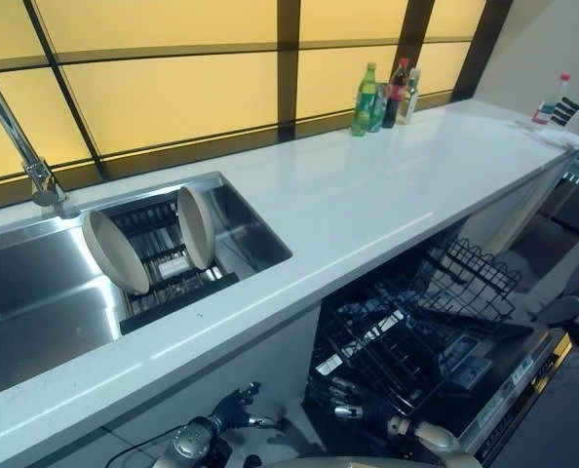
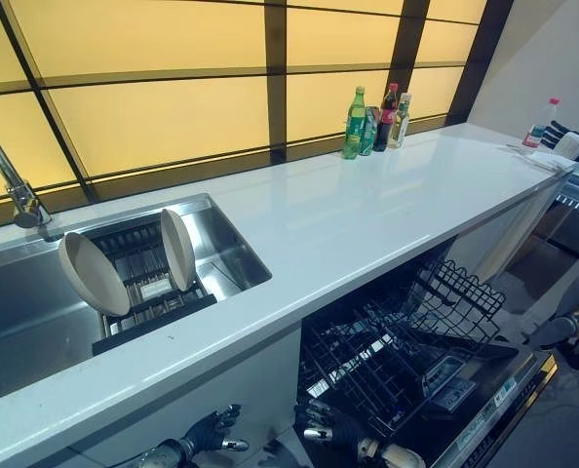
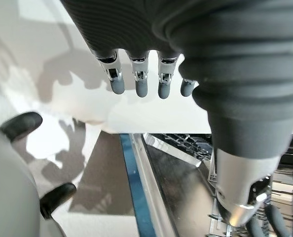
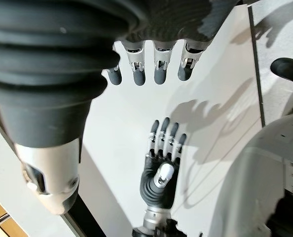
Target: Pick up plates and place into dishwasher.
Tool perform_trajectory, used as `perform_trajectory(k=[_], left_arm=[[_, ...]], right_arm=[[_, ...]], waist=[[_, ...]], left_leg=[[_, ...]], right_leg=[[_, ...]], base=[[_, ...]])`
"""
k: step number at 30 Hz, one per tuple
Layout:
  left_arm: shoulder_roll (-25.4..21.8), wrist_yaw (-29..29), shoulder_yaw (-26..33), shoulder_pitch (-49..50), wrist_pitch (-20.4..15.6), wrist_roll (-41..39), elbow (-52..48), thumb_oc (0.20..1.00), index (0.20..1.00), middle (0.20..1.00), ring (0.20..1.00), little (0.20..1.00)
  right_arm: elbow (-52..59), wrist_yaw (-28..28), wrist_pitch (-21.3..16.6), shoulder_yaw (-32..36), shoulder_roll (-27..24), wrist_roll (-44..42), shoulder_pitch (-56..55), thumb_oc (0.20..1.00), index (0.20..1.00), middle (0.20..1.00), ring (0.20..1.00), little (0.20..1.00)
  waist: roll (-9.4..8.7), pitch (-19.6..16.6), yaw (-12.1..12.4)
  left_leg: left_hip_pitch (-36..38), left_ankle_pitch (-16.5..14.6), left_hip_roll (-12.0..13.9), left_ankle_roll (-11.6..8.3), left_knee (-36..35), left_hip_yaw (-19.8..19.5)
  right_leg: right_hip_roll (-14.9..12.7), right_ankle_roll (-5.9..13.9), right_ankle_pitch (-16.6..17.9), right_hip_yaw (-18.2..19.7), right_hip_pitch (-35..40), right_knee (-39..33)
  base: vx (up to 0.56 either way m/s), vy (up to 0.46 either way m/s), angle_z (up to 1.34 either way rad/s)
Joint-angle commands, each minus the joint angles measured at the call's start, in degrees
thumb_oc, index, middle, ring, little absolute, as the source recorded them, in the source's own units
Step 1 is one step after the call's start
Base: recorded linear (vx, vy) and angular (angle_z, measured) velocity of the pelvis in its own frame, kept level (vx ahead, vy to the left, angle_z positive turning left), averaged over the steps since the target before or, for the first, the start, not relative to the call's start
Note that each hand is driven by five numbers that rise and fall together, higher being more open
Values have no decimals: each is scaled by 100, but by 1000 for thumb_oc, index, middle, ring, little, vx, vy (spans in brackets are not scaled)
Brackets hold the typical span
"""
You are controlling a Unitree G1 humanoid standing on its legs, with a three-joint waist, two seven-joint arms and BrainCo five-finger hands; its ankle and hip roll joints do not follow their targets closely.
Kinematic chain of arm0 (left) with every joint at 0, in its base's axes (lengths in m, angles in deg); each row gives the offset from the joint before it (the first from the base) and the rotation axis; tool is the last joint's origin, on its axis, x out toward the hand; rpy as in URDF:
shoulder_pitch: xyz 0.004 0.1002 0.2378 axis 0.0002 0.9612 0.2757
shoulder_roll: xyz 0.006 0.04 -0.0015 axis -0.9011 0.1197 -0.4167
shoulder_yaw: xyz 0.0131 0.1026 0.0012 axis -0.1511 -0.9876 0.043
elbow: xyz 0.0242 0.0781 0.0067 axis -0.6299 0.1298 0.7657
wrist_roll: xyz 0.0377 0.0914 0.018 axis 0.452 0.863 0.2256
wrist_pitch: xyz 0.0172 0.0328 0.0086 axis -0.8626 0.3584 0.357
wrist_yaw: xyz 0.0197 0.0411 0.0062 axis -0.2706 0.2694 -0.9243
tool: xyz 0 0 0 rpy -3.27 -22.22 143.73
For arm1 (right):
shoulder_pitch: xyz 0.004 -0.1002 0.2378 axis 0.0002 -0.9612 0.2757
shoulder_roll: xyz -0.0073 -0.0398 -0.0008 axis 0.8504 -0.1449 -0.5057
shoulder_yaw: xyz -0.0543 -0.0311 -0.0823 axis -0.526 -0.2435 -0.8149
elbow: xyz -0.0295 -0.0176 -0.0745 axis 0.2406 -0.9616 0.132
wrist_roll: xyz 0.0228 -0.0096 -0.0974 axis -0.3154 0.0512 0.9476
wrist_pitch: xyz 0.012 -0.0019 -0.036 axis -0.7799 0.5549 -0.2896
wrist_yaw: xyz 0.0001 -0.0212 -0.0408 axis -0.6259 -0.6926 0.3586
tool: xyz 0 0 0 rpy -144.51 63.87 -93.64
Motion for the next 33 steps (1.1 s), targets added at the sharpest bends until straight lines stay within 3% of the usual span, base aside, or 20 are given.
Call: perform_trajectory(k=[1, 7, 9, 14, 18, 22, 26, 28, 29, 33], left_arm=[[79, 521, 64, -391, -187, -492, -318, 1000, 1000, 1000, 1000, 1000], [-47, 1625, 99, -267, 337, -1219, -659, 1000, 1000, 1000, 1000, 1000], [-151, 2240, 232, -247, 777, -1663, -837, 1000, 1000, 1000, 1000, 1000], [-436, 4365, 755, -17, 1732, -2870, -1456, 1000, 1000, 1000, 1000, 1000], [-654, 5920, 1136, 131, 1683, -3719, -2436, 1000, 1000, 1000, 1000, 1000], [-873, 6177, 1551, -10, 1749, -4699, -4013, 1000, 1000, 1000, 1000, 1000], [-743, 5944, 1952, -437, 2078, -5616, -5193, 1000, 1000, 1000, 1000, 1000], [-627, 5480, 2159, -605, 2207, -6180, -5670, 1000, 1000, 1000, 1000, 1000], [-514, 4965, 2310, -739, 2064, -6385, -5952, 1000, 1000, 1000, 1000, 1000], [-624, 3049, 2996, -1128, 736, -6003, -6298, 1000, 1000, 1000, 1000, 1000]], right_arm=[[249, 92, -249, -50, 144, 2, 537, 1000, 1000, 1000, 1000, 1000], [373, -32, -63, -11, 55, -9, 498, 1000, 1000, 1000, 1000, 1000], [459, -143, 5, 45, -17, -120, 483, 1000, 1000, 1000, 1000, 1000], [704, -80, 155, 207, -160, -246, 390, 1000, 1000, 1000, 1000, 1000], [668, -84, 152, 268, -203, -206, 295, 1000, 1000, 1000, 1000, 1000], [733, -150, 151, 270, -236, -27, 156, 1000, 1000, 1000, 1000, 1000], [787, -124, 216, 175, -120, 119, 92, 1000, 1000, 1000, 1000, 1000], [725, -155, 160, 114, -42, 199, 76, 1000, 1000, 1000, 1000, 1000], [696, -170, 121, 70, 25, 231, 51, 1000, 1000, 1000, 1000, 1000], [677, -193, 34, 45, 187, 319, -71, 1000, 1000, 1000, 1000, 1000]], waist=[[-67, 479, 78], [17, 477, 60], [45, 474, 64], [131, 427, 100], [189, 406, 131], [206, 396, 205], [147, 329, 239], [109, 302, 246], [79, 284, 252], [-3, 228, 298]], left_leg=[[423, -816, -219, 130, 59, -138], [455, -832, -237, 110, 59, -173], [481, -846, -242, 101, 59, -184], [488, -848, -251, 79, 59, -183], [462, -849, -255, 68, 59, -181], [446, -849, -268, 51, 59, -250], [469, -862, -275, 28, 59, -301], [481, -862, -266, 16, 59, -315], [491, -867, -263, 12, 59, -340], [479, -859, -258, -14, 59, -413]], right_leg=[[-441, 439, -329, 61, -69, 317], [-461, 436, -345, 34, -36, 319], [-473, 441, -349, 13, 5, 293], [-518, 457, -322, -49, 48, 240], [-538, 446, -327, -49, 44, 234], [-554, 422, -334, -84, 73, 220], [-555, 410, -360, -111, 155, 189], [-548, 406, -379, -118, 172, 202], [-538, 403, -394, -105, 191, 199], [-509, 397, -428, -137, 237, 171]], base=[[-14, 13, 5], [4, 26, 8], [19, 32, 3], [12, 35, 0], [-2, 40, 1], [-4, 9, 7], [23, -26, 12], [39, -53, 11], [33, -56, 7], [18, -55, 4]])
